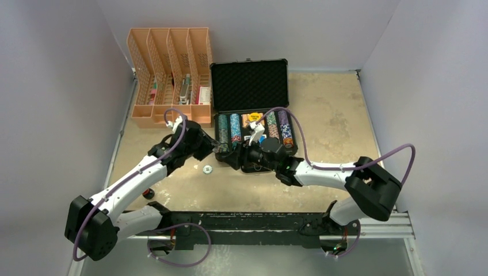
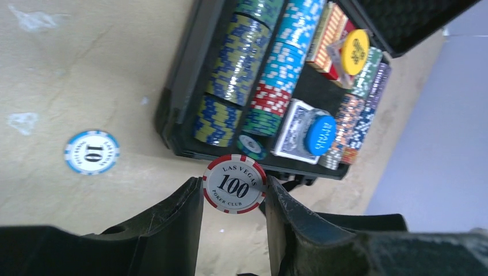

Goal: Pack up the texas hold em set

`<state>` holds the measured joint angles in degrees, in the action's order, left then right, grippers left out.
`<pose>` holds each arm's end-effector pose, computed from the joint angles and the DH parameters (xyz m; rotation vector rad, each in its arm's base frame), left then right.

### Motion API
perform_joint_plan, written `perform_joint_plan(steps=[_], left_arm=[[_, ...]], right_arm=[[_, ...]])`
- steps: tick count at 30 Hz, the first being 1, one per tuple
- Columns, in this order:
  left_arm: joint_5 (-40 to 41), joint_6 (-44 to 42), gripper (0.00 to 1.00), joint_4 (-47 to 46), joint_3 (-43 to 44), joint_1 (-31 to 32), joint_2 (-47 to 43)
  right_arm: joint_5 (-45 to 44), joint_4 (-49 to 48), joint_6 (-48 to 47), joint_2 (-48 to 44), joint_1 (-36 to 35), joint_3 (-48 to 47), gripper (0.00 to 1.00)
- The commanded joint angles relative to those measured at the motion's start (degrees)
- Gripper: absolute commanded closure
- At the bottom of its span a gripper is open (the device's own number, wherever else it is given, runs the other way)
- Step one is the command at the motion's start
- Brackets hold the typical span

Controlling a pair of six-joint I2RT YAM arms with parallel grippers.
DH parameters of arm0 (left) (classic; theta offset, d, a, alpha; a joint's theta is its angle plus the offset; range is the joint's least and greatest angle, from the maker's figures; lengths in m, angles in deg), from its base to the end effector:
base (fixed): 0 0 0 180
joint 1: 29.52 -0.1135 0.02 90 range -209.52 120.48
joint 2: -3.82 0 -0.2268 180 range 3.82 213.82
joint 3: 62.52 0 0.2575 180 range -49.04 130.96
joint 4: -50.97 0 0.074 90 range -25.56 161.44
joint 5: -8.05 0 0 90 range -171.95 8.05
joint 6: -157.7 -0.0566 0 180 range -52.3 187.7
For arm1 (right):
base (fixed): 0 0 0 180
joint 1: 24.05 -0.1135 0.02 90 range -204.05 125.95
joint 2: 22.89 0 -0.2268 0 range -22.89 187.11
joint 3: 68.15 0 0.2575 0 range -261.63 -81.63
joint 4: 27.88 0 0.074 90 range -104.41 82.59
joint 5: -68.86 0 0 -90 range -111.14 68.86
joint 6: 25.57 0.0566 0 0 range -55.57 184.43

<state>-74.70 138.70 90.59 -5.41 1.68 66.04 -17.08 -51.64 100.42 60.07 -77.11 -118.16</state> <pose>0.2289 -0.1303 0.1996 -0.8990 2.2924 -0.7009 0.1994 0.2718 0.1777 -0.3365 1.8583 1.1744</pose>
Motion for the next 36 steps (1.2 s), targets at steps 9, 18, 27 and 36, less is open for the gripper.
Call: perform_joint_plan(steps=[9, 18, 27, 36], left_arm=[[-4.21, 9.28, 0.65, -10.16, 0.48, -0.09, -1.89], [-5.87, 11.33, 0.66, -12.15, -1.33, -0.09, -2.57], [-6.55, 12.40, 0.66, -13.30, -3.04, -0.10, -2.97], [-2.45, 8.36, 0.46, -9.25, -0.64, -0.17, -4.62]], right_arm=[[-9.81, -3.27, 2.82, 3.17, -0.84, -9.22, 0.37], [-14.08, -3.72, 5.21, 5.61, -0.86, -11.14, 0.53], [-13.54, -3.96, 4.57, 6.33, -0.87, -12.23, 0.76], [-13.01, -6.19, -3.14, 4.53, -0.73, -10.45, 1.00]])
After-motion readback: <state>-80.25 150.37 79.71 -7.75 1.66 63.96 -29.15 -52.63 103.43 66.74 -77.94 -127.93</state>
